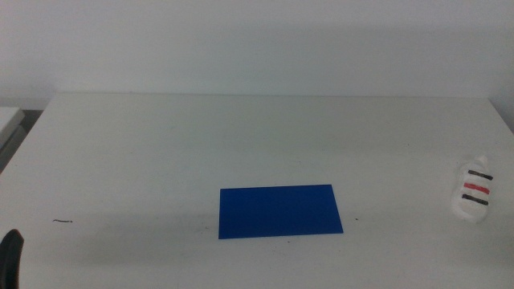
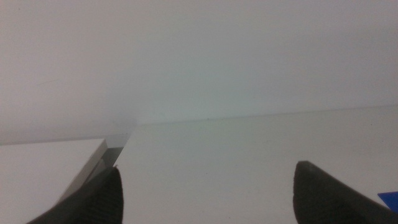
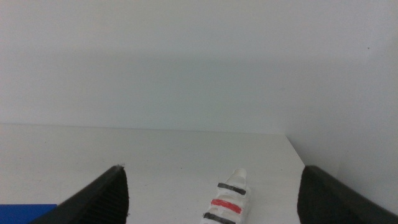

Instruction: Use one arm to grab the shoe from the table and place it on the mat.

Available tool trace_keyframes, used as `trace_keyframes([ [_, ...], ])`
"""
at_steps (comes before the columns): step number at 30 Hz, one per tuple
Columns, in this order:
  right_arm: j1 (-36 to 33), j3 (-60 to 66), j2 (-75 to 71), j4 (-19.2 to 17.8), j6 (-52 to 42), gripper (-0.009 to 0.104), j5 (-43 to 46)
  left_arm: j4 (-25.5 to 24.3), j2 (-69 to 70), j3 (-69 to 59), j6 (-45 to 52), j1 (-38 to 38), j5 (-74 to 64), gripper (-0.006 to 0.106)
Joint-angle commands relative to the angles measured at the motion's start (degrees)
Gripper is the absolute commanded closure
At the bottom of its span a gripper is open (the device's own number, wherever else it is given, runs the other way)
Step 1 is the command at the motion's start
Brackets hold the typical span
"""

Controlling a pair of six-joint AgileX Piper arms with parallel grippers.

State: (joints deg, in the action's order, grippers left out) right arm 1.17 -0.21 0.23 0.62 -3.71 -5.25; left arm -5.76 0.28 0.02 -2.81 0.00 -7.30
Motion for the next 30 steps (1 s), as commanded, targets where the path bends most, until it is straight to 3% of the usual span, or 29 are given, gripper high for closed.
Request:
trace_keyframes([
  [1,-0.1,0.2,-0.2,-0.1,-0.2,0.004,0.6,0.2,-0.3,0.0,-0.1,0.0,0.7,0.007],
  [5,-0.1,0.2,-0.2,2.8,-0.2,0.004,0.6,0.2,-0.3,0.0,-0.1,0.0,0.7,0.007],
  [9,-0.1,0.2,-0.2,2.8,-0.2,0.004,0.6,0.2,-0.3,0.0,-0.1,0.0,0.7,0.007],
  [15,-0.1,-11.1,4.0,2.1,-0.2,0.004,-14.8,0.2,-0.3,0.0,-0.1,0.0,0.7,0.007],
  [19,-0.1,-20.0,11.6,1.7,-0.2,0.004,-19.3,0.2,-0.3,0.0,-0.1,0.0,0.7,0.007],
  [22,-0.1,-27.7,19.5,1.7,-0.2,0.004,-28.3,0.2,-0.3,0.0,-0.1,0.0,0.7,0.007],
  [25,-0.1,-34.8,29.2,4.2,0.0,0.004,-41.5,0.2,-0.3,0.0,-0.1,0.0,0.7,0.007],
  [30,-0.1,-43.2,45.1,6.2,2.4,0.004,-49.0,0.2,-0.3,0.0,-0.1,0.0,0.7,0.007],
])
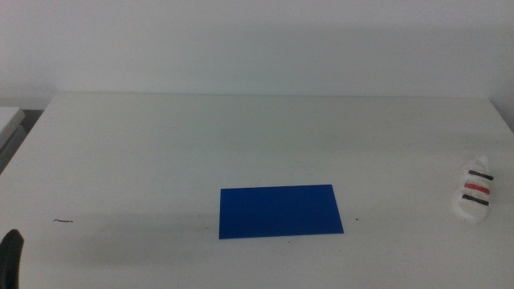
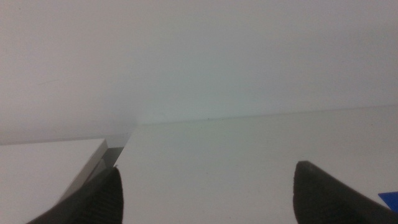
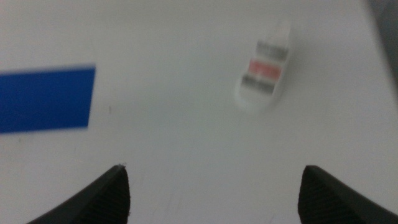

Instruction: Use one arm to grab the shoe from the table and place it on the mat.

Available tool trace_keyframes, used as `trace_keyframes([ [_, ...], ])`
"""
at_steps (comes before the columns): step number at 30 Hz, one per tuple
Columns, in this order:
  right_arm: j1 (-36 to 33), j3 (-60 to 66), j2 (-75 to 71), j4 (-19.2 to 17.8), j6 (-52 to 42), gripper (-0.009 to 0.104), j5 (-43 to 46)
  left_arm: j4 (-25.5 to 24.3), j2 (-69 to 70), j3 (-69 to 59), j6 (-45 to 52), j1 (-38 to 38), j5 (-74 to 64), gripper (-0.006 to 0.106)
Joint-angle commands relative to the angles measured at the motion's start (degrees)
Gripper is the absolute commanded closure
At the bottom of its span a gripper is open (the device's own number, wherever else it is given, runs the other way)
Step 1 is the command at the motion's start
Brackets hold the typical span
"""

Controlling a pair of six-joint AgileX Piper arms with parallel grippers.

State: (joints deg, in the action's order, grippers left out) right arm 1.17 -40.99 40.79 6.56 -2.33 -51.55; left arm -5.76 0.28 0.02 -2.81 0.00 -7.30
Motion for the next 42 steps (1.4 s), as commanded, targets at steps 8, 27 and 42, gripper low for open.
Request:
trace_keyframes([
  [8,-0.1,-13.0,28.9,-4.9,23.3,0.004,-5.4,0.2,-0.3,0.0,-0.1,0.0,0.7,0.007],
  [27,2.6,-27.8,67.0,-15.7,28.0,0.008,12.5,0.2,-0.3,0.0,-0.1,0.0,0.7,0.007],
  [42,-9.8,-34.8,62.4,-20.4,40.1,0.089,-0.4,0.2,-0.3,0.0,-0.1,0.0,0.7,0.007],
])
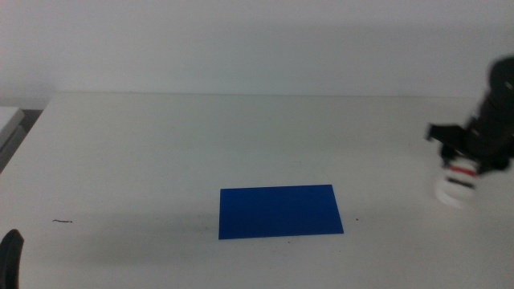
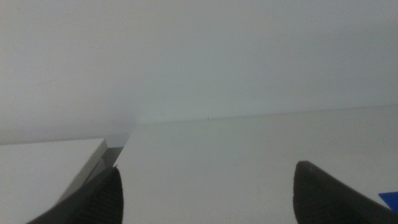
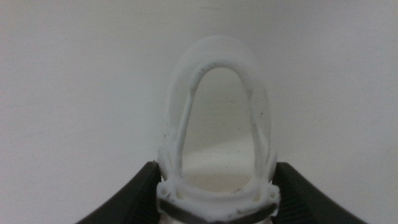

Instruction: Use one arm to grab the shoe from the table and place it on the mat.

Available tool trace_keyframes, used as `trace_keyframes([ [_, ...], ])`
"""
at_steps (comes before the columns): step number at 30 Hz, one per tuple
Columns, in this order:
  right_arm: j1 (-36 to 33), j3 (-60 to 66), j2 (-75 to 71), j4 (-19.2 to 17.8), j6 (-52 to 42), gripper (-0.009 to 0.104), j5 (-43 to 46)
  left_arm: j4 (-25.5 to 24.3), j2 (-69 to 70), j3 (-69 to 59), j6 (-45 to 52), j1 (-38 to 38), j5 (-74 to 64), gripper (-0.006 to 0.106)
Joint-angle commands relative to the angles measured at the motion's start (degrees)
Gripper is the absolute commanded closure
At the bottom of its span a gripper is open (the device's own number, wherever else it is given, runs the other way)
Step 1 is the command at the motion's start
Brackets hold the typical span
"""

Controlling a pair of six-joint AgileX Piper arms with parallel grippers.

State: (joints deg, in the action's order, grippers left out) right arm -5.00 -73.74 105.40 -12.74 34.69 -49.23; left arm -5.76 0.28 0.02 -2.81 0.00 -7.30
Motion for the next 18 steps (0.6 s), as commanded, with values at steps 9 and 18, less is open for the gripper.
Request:
trace_keyframes([
  [9,-28.2,-16.0,5.8,-0.7,14.0,0.089,-7.9,0.2,-0.3,0.0,-0.1,0.0,0.7,0.007],
  [18,-34.4,-21.6,12.3,0.5,17.7,0.089,-11.0,0.2,-0.3,0.0,-0.1,0.0,0.7,0.007],
])
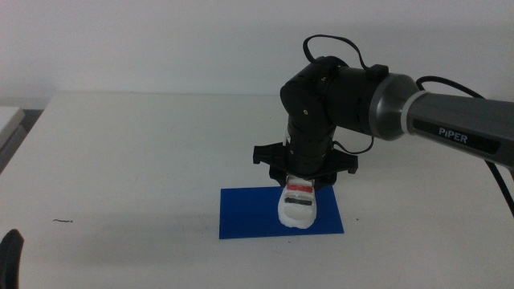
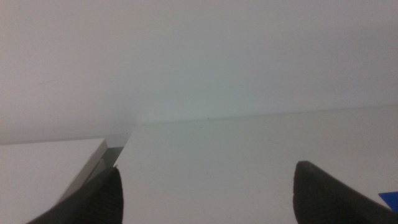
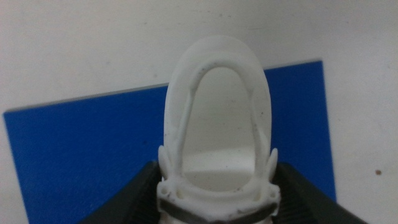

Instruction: Use one arm to grab the shoe from the table and place it on the mat.

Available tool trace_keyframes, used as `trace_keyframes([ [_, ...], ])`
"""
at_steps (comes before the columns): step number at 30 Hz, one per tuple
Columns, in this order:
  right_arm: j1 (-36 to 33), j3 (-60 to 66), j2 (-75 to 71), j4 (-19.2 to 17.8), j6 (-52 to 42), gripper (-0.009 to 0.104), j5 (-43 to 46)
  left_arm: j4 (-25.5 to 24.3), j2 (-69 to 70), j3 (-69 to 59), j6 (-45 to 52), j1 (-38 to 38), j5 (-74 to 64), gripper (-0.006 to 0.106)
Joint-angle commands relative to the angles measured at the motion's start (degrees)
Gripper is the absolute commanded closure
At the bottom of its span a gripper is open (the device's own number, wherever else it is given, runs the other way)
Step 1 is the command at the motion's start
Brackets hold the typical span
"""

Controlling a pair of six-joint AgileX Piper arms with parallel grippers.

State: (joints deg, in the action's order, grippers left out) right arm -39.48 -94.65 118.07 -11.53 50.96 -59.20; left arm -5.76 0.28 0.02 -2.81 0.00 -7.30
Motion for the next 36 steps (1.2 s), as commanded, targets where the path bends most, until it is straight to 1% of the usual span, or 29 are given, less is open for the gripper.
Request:
trace_keyframes([
  [1,0.1,-0.7,-0.4,-0.7,1.8,0.089,-1.1,0.2,-0.3,0.0,-0.1,0.0,0.7,0.007],
  [10,0.1,-0.7,-0.4,-0.9,2.0,0.089,1.9,0.2,-0.3,0.0,-0.1,0.0,0.7,0.007],
  [12,0.1,-0.7,-0.4,-0.9,2.0,0.089,4.5,0.2,-0.3,0.0,-0.1,0.0,0.7,0.007],
  [14,0.1,-0.7,-0.4,-0.9,-0.2,0.089,7.9,0.2,-0.3,0.0,-0.1,0.0,0.7,0.007],
  [16,0.1,-0.7,-0.4,-0.6,-0.5,0.089,8.5,0.2,-0.3,0.0,-0.1,0.0,0.7,0.007],
  [17,0.1,-0.7,-0.4,0.1,-0.1,0.089,8.5,0.2,-0.3,0.0,-0.1,0.0,0.7,0.007],
  [18,0.1,-0.7,-0.4,1.1,2.3,0.089,8.5,0.2,-0.3,0.0,-0.1,0.0,0.7,0.007],
  [20,0.1,-0.7,-0.4,1.6,12.2,0.089,8.5,0.2,-0.3,0.0,-0.1,0.0,0.7,0.007],
  [23,0.1,-0.7,-0.4,1.6,36.2,0.089,7.2,0.2,-0.3,0.0,-0.1,0.0,0.7,0.007],
  [24,0.1,-0.7,-0.4,1.6,41.9,0.089,6.1,0.2,-0.3,0.0,-0.1,0.0,0.7,0.007],
  [26,0.1,-0.7,-0.4,1.9,54.7,0.089,1.1,0.2,-0.3,0.0,-0.1,0.0,0.7,0.007],
  [28,0.1,-0.7,-0.4,3.6,65.9,0.089,-2.5,0.2,-0.3,0.0,-0.1,0.0,0.7,0.007],
  [29,0.1,-0.7,-0.4,5.5,71.8,0.089,-4.4,0.2,-0.3,0.0,-0.1,0.0,0.7,0.007],
  [31,0.1,-0.7,-0.3,8.9,71.7,0.089,-4.8,0.2,-0.3,0.0,-0.1,0.0,0.7,0.007],
  [33,0.2,-0.7,-0.1,10.6,71.7,0.089,-3.8,0.2,-0.3,0.0,-0.1,0.0,0.7,0.007],
  [35,0.2,-0.7,0.1,13.4,71.7,0.089,-1.8,0.2,-0.3,0.0,-0.1,0.0,0.7,0.007],
  [36,0.1,-0.7,0.1,13.7,71.7,0.089,-1.4,0.2,-0.3,0.0,-0.1,0.0,0.7,0.007],
])
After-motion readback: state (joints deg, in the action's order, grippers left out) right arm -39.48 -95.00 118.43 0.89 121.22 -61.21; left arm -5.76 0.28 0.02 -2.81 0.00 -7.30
